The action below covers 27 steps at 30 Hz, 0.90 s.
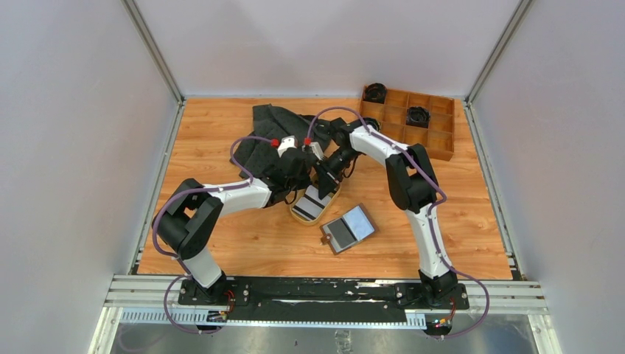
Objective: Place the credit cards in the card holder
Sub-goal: Pick up the credit card from the storage box.
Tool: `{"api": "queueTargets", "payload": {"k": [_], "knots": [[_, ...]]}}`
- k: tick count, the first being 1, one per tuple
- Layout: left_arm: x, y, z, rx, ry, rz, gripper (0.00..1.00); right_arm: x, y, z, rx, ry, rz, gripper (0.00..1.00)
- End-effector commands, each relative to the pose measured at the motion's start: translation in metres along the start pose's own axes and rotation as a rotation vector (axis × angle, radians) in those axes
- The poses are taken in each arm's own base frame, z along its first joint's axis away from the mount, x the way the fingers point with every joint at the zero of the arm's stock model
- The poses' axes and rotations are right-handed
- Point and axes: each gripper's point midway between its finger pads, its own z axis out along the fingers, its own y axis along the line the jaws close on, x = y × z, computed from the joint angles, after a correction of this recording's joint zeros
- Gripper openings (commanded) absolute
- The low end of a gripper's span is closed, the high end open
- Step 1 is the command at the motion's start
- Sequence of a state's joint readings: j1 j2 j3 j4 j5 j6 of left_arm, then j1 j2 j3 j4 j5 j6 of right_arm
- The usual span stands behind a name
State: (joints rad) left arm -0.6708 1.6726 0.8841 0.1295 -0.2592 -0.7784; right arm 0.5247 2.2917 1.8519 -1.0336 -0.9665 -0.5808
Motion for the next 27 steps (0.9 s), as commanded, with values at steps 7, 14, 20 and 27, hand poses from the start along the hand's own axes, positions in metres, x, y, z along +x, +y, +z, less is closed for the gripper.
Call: {"api": "queueTargets", "payload": {"k": [7,14,20,27], "knots": [[-0.022,0.003,-0.008,-0.033,-0.097,-0.013,0.00,-0.014,-0.014,-0.012,0.136,-0.007,0.024,0.00],[-0.031,0.006,-0.005,-0.068,-0.135,-0.020,0.00,-0.032,-0.014,-0.046,0.190,-0.078,-0.027,0.00],[-0.037,0.000,-0.007,-0.050,-0.142,-0.007,0.00,-0.036,-0.011,-0.053,0.158,-0.116,-0.028,0.00],[-0.066,-0.018,-0.040,0.065,-0.187,0.118,0.32,-0.033,0.008,-0.077,0.112,-0.162,-0.071,0.00]]}}
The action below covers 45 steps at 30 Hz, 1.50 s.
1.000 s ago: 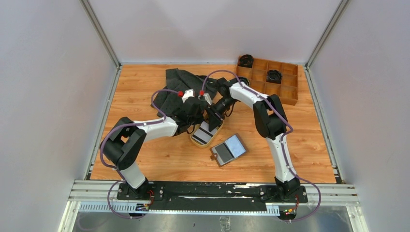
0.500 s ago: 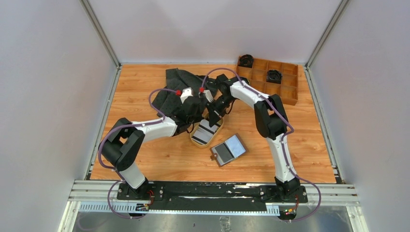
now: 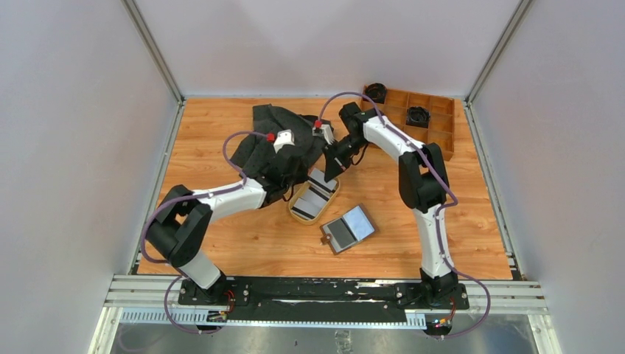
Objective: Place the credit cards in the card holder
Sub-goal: Pick up the credit card from the storage box.
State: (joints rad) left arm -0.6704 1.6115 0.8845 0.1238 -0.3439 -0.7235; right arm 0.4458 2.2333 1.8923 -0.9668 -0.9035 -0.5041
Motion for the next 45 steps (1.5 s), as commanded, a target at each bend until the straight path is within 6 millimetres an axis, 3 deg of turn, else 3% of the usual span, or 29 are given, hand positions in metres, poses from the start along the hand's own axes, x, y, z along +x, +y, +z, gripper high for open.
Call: {"api": "queueTargets", "payload": {"k": [1,6,12,15,19,24,31,38,45], "knots": [[-0.045,-0.020,-0.032,0.124,-0.098,0.090,0.39,-0.011,0.031,-0.038,-0.041,-0.073,-0.077,0.00],[-0.063,-0.034,-0.084,0.304,-0.141,0.175,0.65,-0.003,0.069,-0.062,-0.073,-0.129,-0.154,0.00],[-0.065,-0.042,-0.142,0.477,-0.178,0.111,0.99,0.022,0.111,-0.077,-0.158,-0.213,-0.179,0.00],[-0.053,-0.046,-0.163,0.568,-0.148,0.034,1.00,0.030,0.135,-0.086,-0.198,-0.277,-0.203,0.00],[-0.027,-0.068,-0.202,0.827,-0.059,-0.068,1.00,0.046,0.155,-0.089,-0.216,-0.349,-0.204,0.00],[0.006,-0.074,-0.229,0.935,-0.052,-0.113,1.00,0.056,0.157,-0.084,-0.226,-0.508,-0.109,0.00],[0.025,-0.087,-0.232,0.975,-0.106,-0.131,0.96,0.058,0.157,-0.078,-0.311,-0.506,0.013,0.00],[0.031,-0.098,-0.210,0.977,-0.098,-0.192,0.76,0.061,0.160,-0.069,-0.402,-0.462,0.046,0.00],[0.032,-0.096,-0.199,0.944,-0.105,-0.189,0.60,0.064,0.166,-0.065,-0.436,-0.443,0.029,0.00]]}}
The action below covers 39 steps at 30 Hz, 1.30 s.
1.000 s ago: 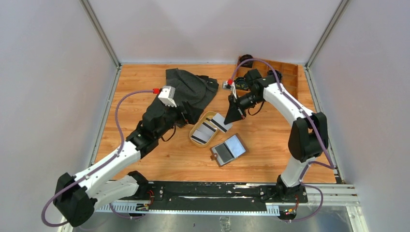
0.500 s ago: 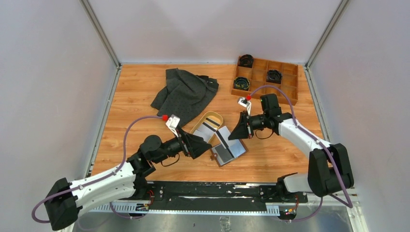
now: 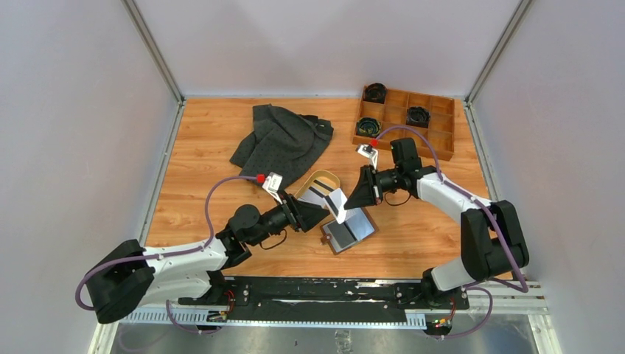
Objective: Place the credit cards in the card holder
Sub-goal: Pick up the credit card from the storage box.
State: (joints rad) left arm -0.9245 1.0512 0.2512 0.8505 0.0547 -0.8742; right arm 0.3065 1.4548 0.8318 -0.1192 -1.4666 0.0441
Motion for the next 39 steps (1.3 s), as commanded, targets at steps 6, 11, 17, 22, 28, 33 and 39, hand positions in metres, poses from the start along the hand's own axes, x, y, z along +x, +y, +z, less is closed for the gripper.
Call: {"api": "queueTargets", "payload": {"k": [6,11,17,22,28,33,39], "knots": [[-0.011,-0.013,0.004,0.062,-0.007,-0.023,0.48,0.002,0.014,0.008,-0.086,0.028,-0.046,0.00],[-0.001,-0.012,0.011,0.066,0.047,-0.033,0.39,0.005,0.016,0.011,-0.102,0.041,-0.055,0.00],[0.000,-0.014,0.014,0.093,0.052,-0.051,0.29,0.007,0.016,0.013,-0.105,0.045,-0.053,0.00],[-0.008,-0.017,0.011,0.126,-0.007,-0.064,0.29,0.008,0.017,0.013,-0.115,0.048,-0.051,0.00],[-0.005,-0.019,0.014,0.165,-0.006,-0.082,0.13,0.011,0.017,0.015,-0.126,0.055,-0.045,0.00],[-0.002,-0.011,0.009,0.163,-0.015,-0.097,0.00,0.011,0.011,0.015,-0.092,0.057,-0.059,0.13],[0.002,0.010,-0.012,0.054,-0.051,-0.144,0.00,0.014,-0.030,-0.024,0.316,0.182,-0.288,0.69]]}}
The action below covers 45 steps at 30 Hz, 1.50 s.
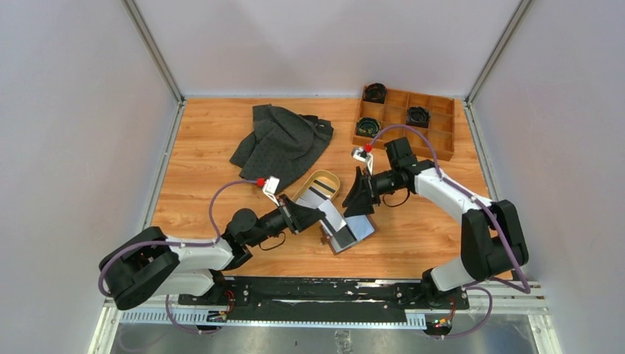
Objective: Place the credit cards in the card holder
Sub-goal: Pick up the credit card from the storage box, then insert the credit card into the card holder.
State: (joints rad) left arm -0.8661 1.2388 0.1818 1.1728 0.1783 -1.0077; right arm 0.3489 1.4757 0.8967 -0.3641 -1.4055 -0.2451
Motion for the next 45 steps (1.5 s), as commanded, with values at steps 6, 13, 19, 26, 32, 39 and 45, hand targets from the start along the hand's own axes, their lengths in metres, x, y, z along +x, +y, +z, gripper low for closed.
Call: {"api": "queueTargets", "payload": {"k": [6,13,19,26,32,39,45], "knots": [[-0.005,0.014,-0.027,-0.116,-0.164,-0.069,0.00,0.012,-0.072,-0.077,0.601,0.053,-0.094,0.70],[0.003,0.014,-0.023,-0.119,-0.179,-0.098,0.00,0.055,-0.088,-0.074,0.606,0.115,0.085,0.79],[0.016,0.021,-0.022,-0.127,-0.185,-0.145,0.00,0.069,-0.099,-0.067,0.551,0.157,0.206,0.77],[0.035,0.030,-0.010,-0.162,-0.174,-0.172,0.00,0.068,-0.099,-0.058,0.452,0.165,0.294,0.60],[0.039,0.034,-0.002,-0.191,-0.192,-0.189,0.00,0.072,-0.091,-0.051,0.356,0.175,0.361,0.24],[0.045,0.034,-0.001,-0.219,-0.222,-0.208,0.00,0.074,-0.080,-0.056,0.322,0.122,0.443,0.01],[0.045,0.030,-0.005,-0.232,-0.261,-0.194,0.00,0.082,-0.074,-0.058,0.369,0.000,0.475,0.00]]}}
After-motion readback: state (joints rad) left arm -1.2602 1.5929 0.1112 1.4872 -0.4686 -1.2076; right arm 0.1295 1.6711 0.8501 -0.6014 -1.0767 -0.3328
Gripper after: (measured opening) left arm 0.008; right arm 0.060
